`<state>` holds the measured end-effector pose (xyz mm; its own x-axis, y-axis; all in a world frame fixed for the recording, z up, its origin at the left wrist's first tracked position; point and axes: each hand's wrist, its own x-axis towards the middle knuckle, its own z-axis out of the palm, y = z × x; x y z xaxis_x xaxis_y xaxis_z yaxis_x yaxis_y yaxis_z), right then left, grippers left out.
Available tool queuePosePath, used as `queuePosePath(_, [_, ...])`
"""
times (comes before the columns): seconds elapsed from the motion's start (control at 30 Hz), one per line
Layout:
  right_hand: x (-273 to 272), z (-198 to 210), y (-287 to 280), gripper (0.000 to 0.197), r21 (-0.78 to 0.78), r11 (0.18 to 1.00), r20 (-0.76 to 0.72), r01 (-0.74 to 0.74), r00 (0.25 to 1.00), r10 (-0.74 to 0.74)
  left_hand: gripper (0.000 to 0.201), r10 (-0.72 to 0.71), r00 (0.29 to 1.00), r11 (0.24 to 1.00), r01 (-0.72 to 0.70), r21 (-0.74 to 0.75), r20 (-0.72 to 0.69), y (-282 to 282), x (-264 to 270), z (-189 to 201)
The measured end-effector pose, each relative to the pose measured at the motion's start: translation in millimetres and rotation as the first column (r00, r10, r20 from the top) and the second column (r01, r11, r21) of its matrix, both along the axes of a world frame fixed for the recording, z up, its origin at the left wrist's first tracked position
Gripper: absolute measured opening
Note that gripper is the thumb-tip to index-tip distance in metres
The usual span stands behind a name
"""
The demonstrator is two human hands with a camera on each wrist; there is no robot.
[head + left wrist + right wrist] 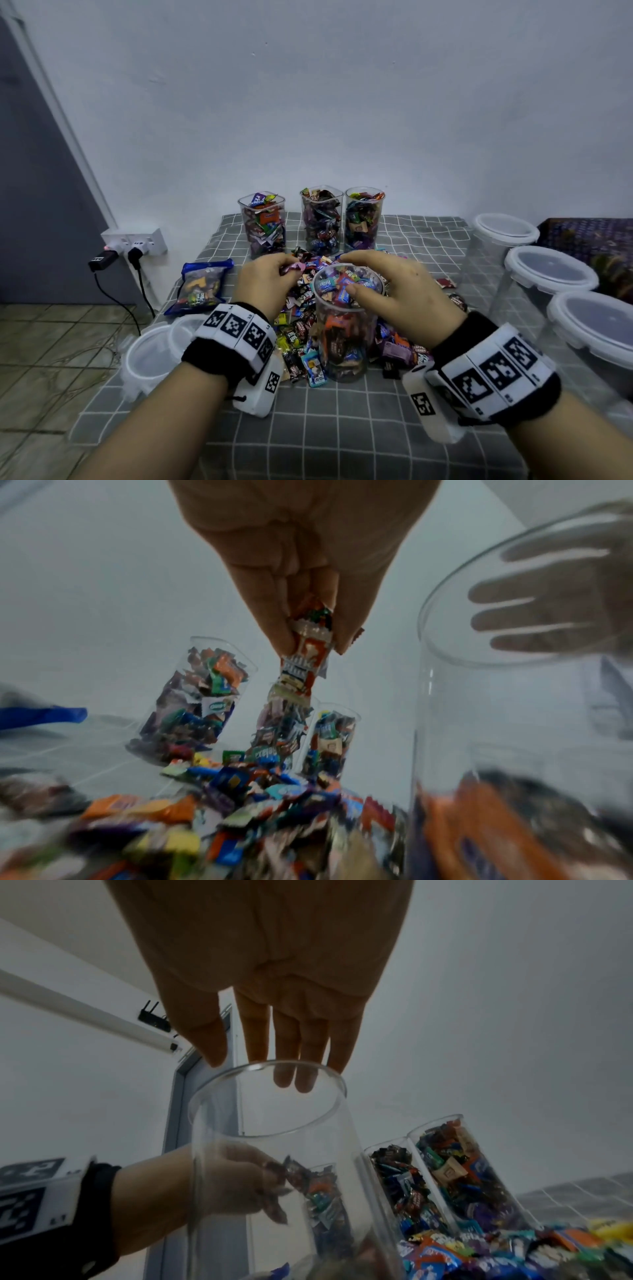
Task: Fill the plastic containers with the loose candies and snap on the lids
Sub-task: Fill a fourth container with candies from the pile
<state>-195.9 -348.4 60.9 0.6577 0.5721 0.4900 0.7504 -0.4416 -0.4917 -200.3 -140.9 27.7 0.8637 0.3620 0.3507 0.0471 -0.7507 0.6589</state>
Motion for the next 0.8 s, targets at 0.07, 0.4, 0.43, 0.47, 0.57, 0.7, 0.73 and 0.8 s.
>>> queuePosePath(0.07, [0.5, -1.5, -1.7, 0.048, 0.023, 0.999, -0.099, 0.035, 0.995, -0.033, 0.018, -0.011, 0.999, 0.999, 0.013, -0.042, 0.048, 0.2, -0.4, 10.9])
queuePosePath(0.4, [16.3, -31.8, -5.1, 0.101, 0.154, 0.988, -0.579, 0.018, 0.812, 0.075, 0.015, -0.178, 0.960, 0.962, 0.216, -0.166, 0.215, -21.2, -14.7, 58.7])
queuePosePath(0.43, [17.6, -34.3, -4.4, 0.098, 0.180, 0.983, -0.589, 0.020, 0.803, 0.092, 0.014, -0.203, 0.958, 0.956, 0.239, -0.172, 0.204, -24.5, -15.6, 59.2])
queuePosePath(0.47, [18.5, -36.2, -3.7, 0.096, 0.202, 0.979, -0.596, 0.020, 0.796, 0.106, 0.014, -0.230, 0.955, 0.949, 0.263, -0.175, 0.188, -27.7, -16.2, 58.7])
queuePosePath(0.57, [20.5, -38.7, -3.4, 0.084, 0.255, 0.967, -0.604, 0.018, 0.783, 0.145, 0.013, -0.316, 0.940, 0.927, 0.334, -0.170, 0.128, -35.8, -16.9, 54.9])
queuePosePath(0.7, [22.5, -40.0, -4.1, 0.090, 0.243, 0.970, -0.598, 0.016, 0.790, 0.137, 0.016, -0.380, 0.925, 0.921, 0.381, -0.079, 0.026, -42.1, -17.1, 50.1])
queuePosePath(0.73, [22.7, -40.7, -4.5, 0.100, 0.228, 0.974, -0.587, 0.018, 0.800, 0.122, 0.016, -0.383, 0.924, 0.923, 0.382, -0.039, 0.000, -43.2, -18.1, 49.8])
queuePosePath(0.8, [22.7, -41.2, -4.9, 0.108, 0.205, 0.978, -0.580, 0.029, 0.808, 0.098, 0.019, -0.383, 0.923, 0.923, 0.385, 0.026, -0.041, -44.6, -20.1, 49.8])
